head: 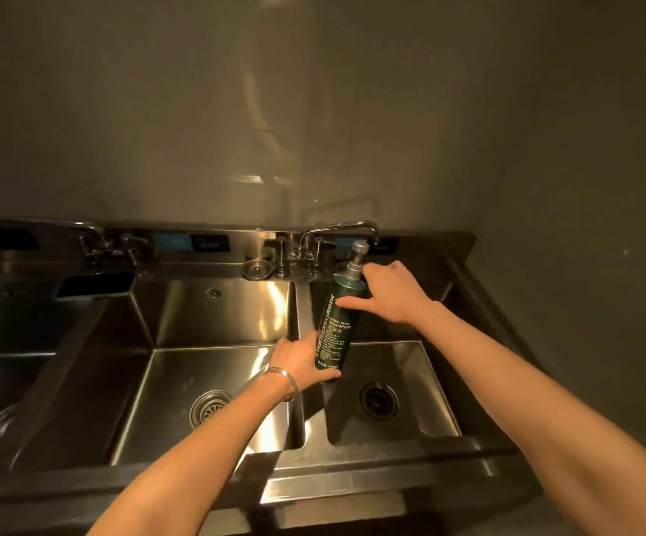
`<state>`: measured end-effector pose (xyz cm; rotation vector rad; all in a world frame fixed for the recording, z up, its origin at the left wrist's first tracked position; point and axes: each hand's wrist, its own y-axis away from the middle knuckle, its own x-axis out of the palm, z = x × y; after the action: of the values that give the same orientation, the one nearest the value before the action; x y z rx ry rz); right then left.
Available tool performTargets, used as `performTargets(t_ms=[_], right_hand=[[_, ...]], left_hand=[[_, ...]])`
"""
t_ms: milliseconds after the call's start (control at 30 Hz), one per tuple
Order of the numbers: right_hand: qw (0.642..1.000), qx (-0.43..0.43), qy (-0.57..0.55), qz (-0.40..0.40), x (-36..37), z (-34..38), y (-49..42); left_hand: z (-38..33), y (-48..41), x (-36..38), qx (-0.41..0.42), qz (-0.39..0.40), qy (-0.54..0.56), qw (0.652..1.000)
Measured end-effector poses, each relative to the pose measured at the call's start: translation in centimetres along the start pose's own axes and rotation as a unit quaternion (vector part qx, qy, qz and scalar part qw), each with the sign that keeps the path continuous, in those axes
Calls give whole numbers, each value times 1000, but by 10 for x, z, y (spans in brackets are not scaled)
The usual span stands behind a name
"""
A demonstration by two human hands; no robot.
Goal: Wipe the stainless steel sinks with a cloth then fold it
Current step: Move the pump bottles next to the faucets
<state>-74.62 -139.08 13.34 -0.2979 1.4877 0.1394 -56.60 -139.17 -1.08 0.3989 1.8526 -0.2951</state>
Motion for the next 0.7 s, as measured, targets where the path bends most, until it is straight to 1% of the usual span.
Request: performTargets(t_ms=[100, 367, 533, 700], right_hand=[[999, -44, 13, -4, 4, 21, 5], [985, -171, -30, 3, 23, 116, 15], [965, -198, -169, 22, 40, 184, 11], [937, -207, -279, 39, 54, 252, 5]], left_hand=[[3, 36, -1, -43, -15, 16, 999], [33, 139, 2, -183, -25, 48, 982], [67, 192, -12, -253, -71, 55, 963], [112, 238, -30, -292, -111, 83, 946]])
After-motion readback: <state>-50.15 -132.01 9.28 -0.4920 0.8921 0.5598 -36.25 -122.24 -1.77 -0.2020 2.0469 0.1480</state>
